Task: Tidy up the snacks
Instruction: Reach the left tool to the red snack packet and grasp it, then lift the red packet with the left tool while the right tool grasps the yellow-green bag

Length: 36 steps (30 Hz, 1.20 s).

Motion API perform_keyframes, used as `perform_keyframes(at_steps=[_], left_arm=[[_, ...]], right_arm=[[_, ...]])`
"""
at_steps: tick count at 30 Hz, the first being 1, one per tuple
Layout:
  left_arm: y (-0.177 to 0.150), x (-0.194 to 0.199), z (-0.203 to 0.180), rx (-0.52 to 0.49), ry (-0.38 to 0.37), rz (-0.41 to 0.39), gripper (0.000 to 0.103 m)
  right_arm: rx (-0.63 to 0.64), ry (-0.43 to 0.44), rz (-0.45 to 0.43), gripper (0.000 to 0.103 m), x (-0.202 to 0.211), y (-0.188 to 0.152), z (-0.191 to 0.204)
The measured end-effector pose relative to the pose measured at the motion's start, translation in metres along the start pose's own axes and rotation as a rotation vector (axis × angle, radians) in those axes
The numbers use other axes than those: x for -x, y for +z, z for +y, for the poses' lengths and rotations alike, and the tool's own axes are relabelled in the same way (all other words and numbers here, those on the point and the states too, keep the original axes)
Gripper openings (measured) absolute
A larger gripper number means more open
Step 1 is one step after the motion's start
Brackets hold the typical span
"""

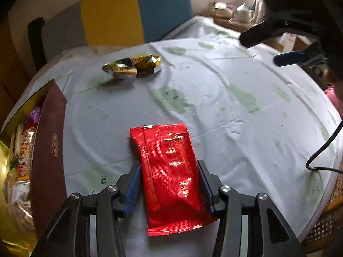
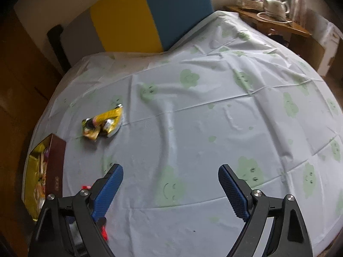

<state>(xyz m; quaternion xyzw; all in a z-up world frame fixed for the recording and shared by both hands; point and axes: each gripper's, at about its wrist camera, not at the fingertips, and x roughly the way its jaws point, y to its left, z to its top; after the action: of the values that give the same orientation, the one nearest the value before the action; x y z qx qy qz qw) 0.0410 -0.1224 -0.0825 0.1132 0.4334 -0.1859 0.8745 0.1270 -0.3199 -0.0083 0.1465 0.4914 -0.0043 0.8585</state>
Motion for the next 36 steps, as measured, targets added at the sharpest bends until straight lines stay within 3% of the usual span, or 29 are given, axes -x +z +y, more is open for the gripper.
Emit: perform_keyframes(at_steps=[7, 12, 23, 29, 34, 36], left_arm=[[-0.01, 0.004, 0.014, -0.009, -0.054, -0.053, 0.051], [-0.012, 0.0, 0.017, -0.001, -0.085, -0.085, 0.051], [-0.015, -0.001, 0.023, 0.038, -0.133, -0.116, 0.051], [-0.014, -0.002, 0.022, 0.033, -0.13, -0.117, 0.051], [-0.014, -0.002, 0.024, 0.034, -0.129, -0.119, 0.051], [-0.014, -0.001, 0.024, 0.03, -0.126, -0.119, 0.051]], right_arm=[[0.165, 0.054, 0.025, 0.088, -0.007, -0.009, 0.038], [0.41, 0.076, 0.022, 0.085, -0.014, 0.002, 0.089], [0.927, -0.022, 0.131, 0.075, -0.125, 0.05, 0.173], [1.0, 0.003, 0.154, 0.075, -0.16, 0.063, 0.199], [0.907, 0.062, 0.235, 0.044, -0.167, 0.064, 0.197], [0.84, 0.084, 0.276, 0.04, -0.161, 0.059, 0.185]])
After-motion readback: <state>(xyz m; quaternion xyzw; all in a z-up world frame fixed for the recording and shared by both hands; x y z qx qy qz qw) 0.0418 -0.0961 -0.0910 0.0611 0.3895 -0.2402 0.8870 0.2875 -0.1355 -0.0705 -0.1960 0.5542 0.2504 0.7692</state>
